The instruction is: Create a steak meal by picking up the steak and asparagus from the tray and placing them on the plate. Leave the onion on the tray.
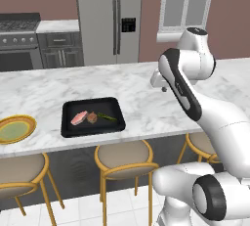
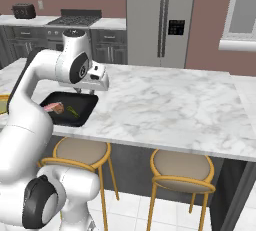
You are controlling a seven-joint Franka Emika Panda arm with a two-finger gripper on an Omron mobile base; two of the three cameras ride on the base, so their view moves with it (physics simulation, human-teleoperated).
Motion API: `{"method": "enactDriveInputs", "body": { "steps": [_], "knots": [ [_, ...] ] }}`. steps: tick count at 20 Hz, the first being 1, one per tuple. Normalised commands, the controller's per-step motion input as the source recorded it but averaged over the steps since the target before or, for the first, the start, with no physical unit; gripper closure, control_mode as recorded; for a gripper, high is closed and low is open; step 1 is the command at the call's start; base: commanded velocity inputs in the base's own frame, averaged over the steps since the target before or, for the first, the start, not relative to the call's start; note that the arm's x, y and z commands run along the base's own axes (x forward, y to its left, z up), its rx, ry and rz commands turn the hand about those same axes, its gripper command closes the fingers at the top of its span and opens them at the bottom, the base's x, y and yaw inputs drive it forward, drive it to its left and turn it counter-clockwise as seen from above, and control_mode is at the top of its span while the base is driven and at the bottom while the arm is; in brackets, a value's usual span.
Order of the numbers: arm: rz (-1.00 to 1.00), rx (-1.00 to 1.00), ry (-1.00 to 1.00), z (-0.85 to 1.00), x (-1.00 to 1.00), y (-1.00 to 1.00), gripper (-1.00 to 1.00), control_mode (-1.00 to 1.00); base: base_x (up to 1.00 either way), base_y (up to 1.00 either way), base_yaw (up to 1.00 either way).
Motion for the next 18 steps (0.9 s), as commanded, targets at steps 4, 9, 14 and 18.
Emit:
{"method": "enactDriveInputs", "body": {
  "steps": [4, 9, 14, 18],
  "knots": [
    [0.0, 0.0, -0.01, 0.0, -0.26, 0.0, -1.0, -1.0, 0.0, 0.0, 0.0],
    [0.0, 0.0, -0.04, -0.21, -0.45, 0.0, -1.0, -1.0, 0.0, 0.0, 0.0],
    [0.0, 0.0, -0.1, -0.37, -0.28, 0.03, -1.0, -1.0, 0.0, 0.0, 0.0],
    [0.0, 0.0, -0.11, -0.26, -0.23, 0.01, -1.0, -1.0, 0.0, 0.0, 0.0]
  ]
}}
